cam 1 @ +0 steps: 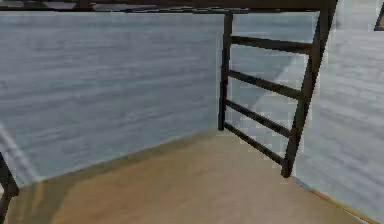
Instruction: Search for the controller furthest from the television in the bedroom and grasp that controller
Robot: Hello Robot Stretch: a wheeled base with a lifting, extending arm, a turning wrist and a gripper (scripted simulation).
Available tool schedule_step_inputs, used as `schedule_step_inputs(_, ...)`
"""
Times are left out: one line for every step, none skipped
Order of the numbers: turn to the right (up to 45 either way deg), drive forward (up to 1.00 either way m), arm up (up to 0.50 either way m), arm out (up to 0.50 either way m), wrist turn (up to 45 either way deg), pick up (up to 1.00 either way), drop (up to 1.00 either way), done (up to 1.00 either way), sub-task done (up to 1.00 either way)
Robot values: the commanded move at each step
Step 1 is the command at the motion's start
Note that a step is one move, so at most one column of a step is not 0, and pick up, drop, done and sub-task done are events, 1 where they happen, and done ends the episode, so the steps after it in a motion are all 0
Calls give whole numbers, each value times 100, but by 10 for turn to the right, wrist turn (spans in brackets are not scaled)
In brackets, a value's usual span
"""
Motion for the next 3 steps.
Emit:
schedule_step_inputs(-450, 0, 0, 0, 0, 0, 0, 0, 0)
schedule_step_inputs(-450, 0, 0, 0, 0, 0, 0, 0, 0)
schedule_step_inputs(-270, 0, 0, 0, 0, 0, 0, 0, 0)
